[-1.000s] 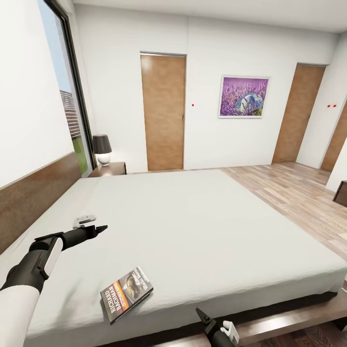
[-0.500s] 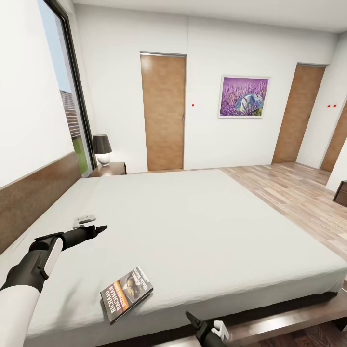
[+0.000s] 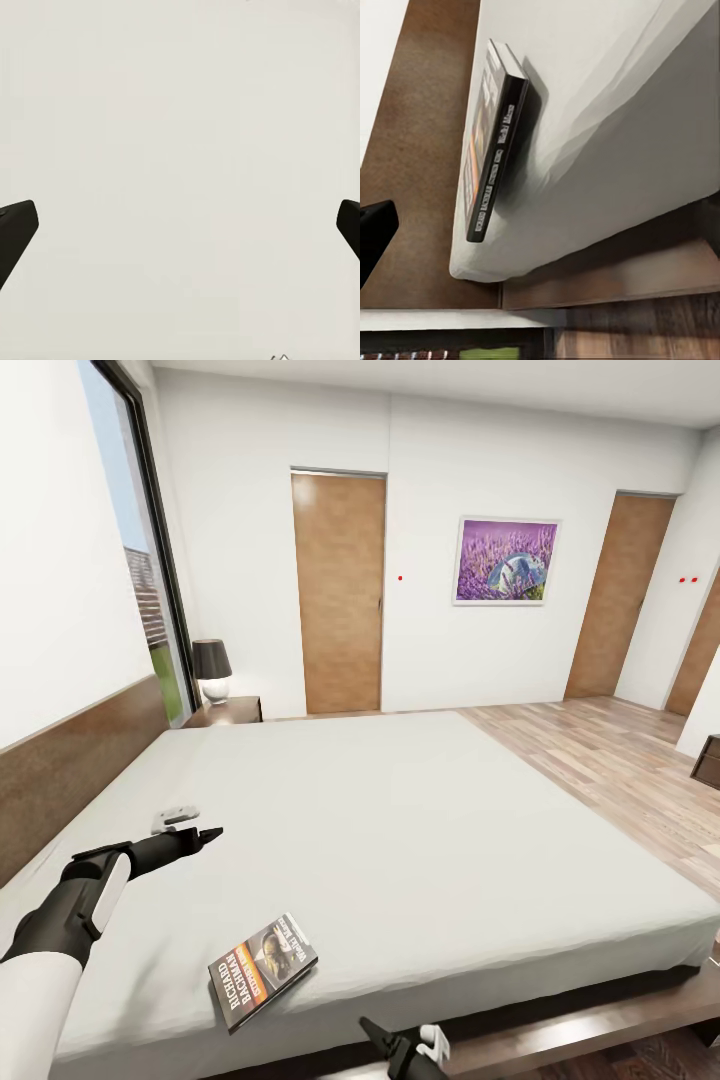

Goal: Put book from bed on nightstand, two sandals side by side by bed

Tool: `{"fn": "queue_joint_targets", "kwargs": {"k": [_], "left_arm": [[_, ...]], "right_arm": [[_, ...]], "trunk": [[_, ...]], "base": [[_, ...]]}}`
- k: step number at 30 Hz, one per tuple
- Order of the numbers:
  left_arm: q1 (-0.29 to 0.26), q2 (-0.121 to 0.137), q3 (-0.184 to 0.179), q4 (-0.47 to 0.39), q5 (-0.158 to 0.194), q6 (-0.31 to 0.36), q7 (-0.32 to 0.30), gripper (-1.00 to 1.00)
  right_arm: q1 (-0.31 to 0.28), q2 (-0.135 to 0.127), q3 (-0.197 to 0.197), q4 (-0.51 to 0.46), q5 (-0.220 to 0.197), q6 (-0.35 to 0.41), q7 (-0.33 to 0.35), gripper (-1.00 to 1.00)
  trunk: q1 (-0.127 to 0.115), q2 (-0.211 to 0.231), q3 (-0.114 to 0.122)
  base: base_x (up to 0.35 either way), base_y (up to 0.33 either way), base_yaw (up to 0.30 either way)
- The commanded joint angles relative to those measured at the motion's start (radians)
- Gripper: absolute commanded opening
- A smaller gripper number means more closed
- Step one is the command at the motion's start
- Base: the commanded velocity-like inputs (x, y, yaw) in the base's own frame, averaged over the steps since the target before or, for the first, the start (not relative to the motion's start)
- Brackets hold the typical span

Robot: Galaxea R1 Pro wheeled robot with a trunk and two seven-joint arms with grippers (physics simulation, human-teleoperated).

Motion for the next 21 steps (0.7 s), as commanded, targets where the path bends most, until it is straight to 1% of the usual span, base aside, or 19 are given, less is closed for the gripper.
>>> {"fn": "queue_joint_targets", "kwargs": {"k": [1, 11, 21], "left_arm": [[-0.001, 0.000, 0.002, -0.001, 0.006, 0.008, -0.001, 1.00], [-0.001, 0.000, 0.002, -0.003, 0.006, 0.005, -0.004, 1.00], [-0.001, 0.001, 0.003, -0.003, 0.008, 0.005, -0.005, 1.00]], "right_arm": [[-0.001, 0.000, 0.002, 0.000, -0.011, 0.010, 0.001, 1.00], [-0.005, 0.000, 0.010, -0.004, -0.009, 0.093, 0.068, 1.00], [-0.006, 0.002, 0.011, -0.005, -0.011, 0.116, 0.078, 1.00]], "trunk": [[0.000, 0.000, -0.001], [0.000, 0.000, -0.001], [0.000, 0.000, -0.001]], "base": [[-0.008, 0.000, 0.000], [-0.003, 0.000, 0.000], [0.000, 0.000, 0.000]]}}
